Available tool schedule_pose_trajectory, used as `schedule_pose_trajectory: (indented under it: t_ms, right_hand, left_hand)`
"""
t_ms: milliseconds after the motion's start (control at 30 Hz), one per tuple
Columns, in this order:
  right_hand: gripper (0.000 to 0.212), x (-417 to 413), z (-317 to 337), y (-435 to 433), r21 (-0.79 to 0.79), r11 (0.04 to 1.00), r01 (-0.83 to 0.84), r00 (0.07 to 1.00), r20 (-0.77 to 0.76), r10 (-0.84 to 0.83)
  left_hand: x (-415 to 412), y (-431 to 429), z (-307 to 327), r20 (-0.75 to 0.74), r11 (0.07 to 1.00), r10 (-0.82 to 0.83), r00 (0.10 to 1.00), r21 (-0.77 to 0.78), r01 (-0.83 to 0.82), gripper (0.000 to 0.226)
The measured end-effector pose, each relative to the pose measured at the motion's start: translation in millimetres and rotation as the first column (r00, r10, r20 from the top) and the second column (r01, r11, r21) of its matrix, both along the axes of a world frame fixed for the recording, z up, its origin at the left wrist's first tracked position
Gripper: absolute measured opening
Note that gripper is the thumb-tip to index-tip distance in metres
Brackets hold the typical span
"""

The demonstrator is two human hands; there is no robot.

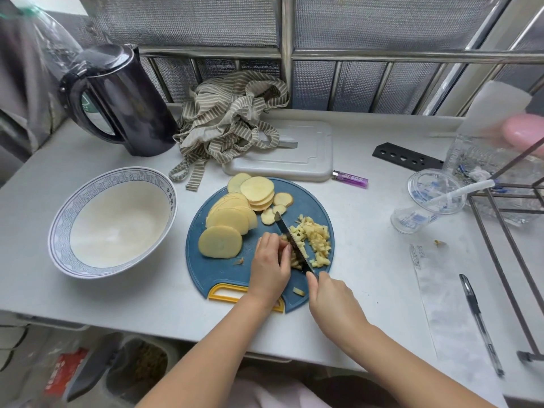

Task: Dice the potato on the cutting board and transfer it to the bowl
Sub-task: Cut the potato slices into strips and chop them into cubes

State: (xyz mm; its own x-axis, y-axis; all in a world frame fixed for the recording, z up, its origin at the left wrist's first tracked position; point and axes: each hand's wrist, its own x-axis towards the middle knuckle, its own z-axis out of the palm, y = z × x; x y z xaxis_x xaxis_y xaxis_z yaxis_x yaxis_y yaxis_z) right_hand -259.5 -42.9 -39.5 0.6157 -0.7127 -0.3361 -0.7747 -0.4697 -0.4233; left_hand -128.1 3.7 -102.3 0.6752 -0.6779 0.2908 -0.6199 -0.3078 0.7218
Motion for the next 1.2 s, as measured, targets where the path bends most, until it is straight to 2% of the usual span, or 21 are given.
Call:
schedule_pose_trajectory:
  t_ms: [500,833,933,1033,1133,1200]
  right_hand:
    - [0.044,-11.4,-3.0,-0.3,0.043,0.999,0.010,1.000,-0.010,-0.010]
    - [0.043,-2.2,-2.2,-2.4,0.075,0.995,0.072,0.997,0.026,-0.074]
    - [0.045,-5.3,-1.9,-4.5,0.114,0.988,0.108,0.992,0.054,-0.115]
    - [0.045,-6.0,-1.6,-5.6,0.125,0.987,0.100,0.992,0.065,-0.109]
    - [0.045,-7.0,-1.6,-6.3,0.120,0.989,0.092,0.992,0.070,-0.101]
    - [0.044,-7.7,-1.5,-6.9,0.121,0.988,0.092,0.992,0.073,-0.101]
  left_hand:
    - [-0.9,-1.7,-5.1,0.011,1.000,0.000,1.000,0.005,0.000,0.007]
    - [-2.5,-2.9,0.1,-0.008,1.000,-0.011,1.000,0.024,0.011,0.007]
    - [-2.3,-0.7,3.4,-0.059,0.998,-0.028,0.998,0.049,0.031,0.017]
    - [1.3,6.7,8.6,-0.076,0.989,-0.114,0.991,0.087,0.121,0.032]
    - [8.5,17.2,15.9,-0.094,0.970,-0.207,0.974,0.109,0.216,0.037]
    - [13.4,22.2,20.1,-0.084,0.970,-0.206,0.975,0.112,0.215,0.036]
